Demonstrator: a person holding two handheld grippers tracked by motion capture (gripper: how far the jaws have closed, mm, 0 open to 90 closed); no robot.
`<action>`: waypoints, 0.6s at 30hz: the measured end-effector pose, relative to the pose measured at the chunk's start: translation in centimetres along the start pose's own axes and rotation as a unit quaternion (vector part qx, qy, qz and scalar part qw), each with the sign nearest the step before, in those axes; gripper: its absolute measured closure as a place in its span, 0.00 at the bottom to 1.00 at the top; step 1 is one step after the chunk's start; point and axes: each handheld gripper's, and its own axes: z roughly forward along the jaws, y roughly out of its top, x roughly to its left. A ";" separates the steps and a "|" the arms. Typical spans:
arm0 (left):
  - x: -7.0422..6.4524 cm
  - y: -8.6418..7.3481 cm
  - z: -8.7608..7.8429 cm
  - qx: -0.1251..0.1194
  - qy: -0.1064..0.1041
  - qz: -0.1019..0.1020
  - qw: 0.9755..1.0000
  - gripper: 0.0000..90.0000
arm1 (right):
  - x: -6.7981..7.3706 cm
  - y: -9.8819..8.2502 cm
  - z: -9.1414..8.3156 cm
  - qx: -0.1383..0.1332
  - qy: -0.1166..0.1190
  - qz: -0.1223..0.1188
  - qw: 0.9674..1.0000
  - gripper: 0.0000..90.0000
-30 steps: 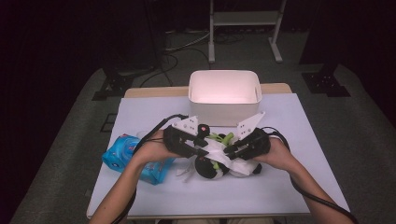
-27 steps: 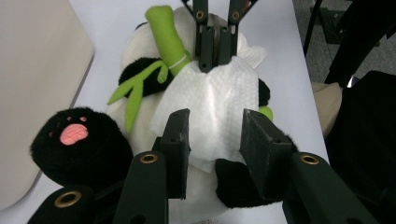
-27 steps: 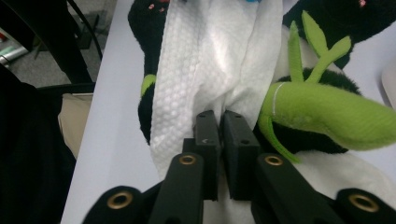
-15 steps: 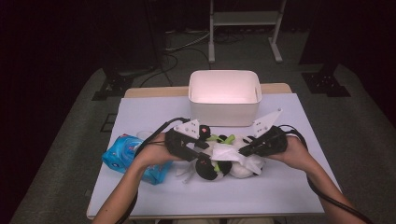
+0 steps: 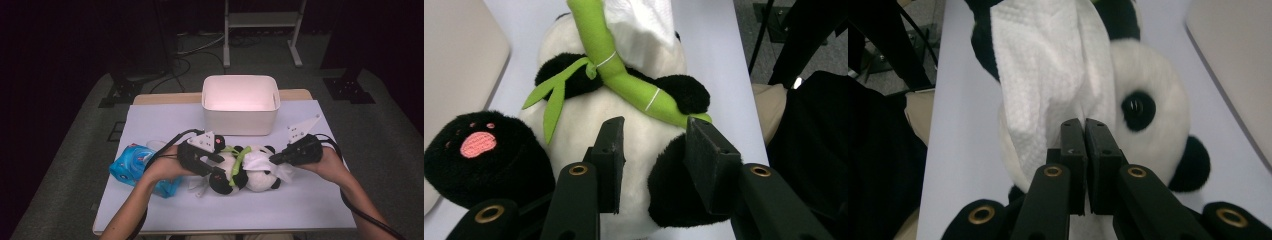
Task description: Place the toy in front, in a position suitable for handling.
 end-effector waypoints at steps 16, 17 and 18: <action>-0.7 -0.5 0.4 0.002 0.000 0.003 1.000 0.65 | -0.1 1.6 0.8 0.002 0.018 -0.021 1.000 0.96; -0.7 -0.5 0.3 0.002 0.001 0.003 1.000 0.65 | -0.1 1.2 0.7 0.004 0.016 -0.016 1.000 0.96; -0.7 -0.5 0.3 0.002 0.002 0.002 1.000 0.65 | -0.2 0.8 0.6 0.003 0.015 -0.013 1.000 0.96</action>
